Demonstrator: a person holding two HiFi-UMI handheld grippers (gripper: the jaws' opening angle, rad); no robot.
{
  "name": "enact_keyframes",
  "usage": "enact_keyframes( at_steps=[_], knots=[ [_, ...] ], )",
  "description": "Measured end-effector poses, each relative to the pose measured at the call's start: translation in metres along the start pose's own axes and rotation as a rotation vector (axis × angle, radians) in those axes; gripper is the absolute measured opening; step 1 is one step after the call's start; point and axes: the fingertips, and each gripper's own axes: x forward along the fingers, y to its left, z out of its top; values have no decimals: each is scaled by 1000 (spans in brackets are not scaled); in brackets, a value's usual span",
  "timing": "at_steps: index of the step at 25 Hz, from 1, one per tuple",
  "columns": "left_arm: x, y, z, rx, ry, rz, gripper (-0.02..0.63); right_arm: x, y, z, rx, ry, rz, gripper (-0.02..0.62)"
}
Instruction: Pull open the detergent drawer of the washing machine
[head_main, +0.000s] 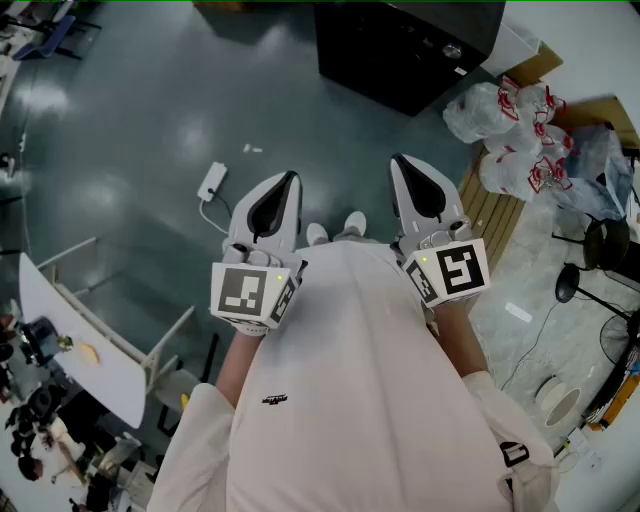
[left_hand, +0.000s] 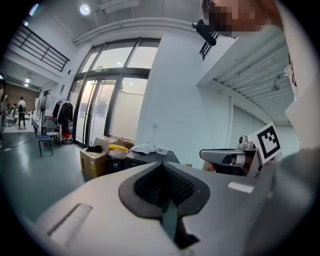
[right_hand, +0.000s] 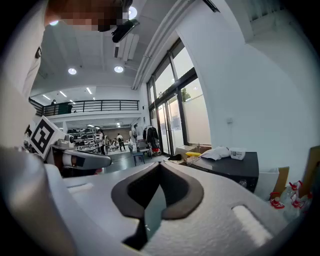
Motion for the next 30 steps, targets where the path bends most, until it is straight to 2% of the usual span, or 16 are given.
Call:
enact_keyframes(
  at_steps=[4,7,10,15,20,27,30],
  knots=[
    [6,-8,-7,-15,3,2,17,-2,-7,2,-4,-12,6,3],
    [11,-21,-11,-47,22,-14,17,-13,-13,0,39,-30,18,3],
    [21,-33,-14,-39,42,-39,18,-23,-24,-2,74,-53,25,3],
    [36,-52,-20,-30,57,-71,17,-39,-46,-10,69,-59,2,3],
    [59,-68,-19,-14,58,-90,18,-53,-73,-13,7,-59,-44,3],
    [70,-79,-19,1,84,-94,17,-59,-95,-17,49,-54,-78,3],
    [78,-72,-20,-19,92,-88,17,-50,-99,-20,48,-37,-79,5]
  ],
)
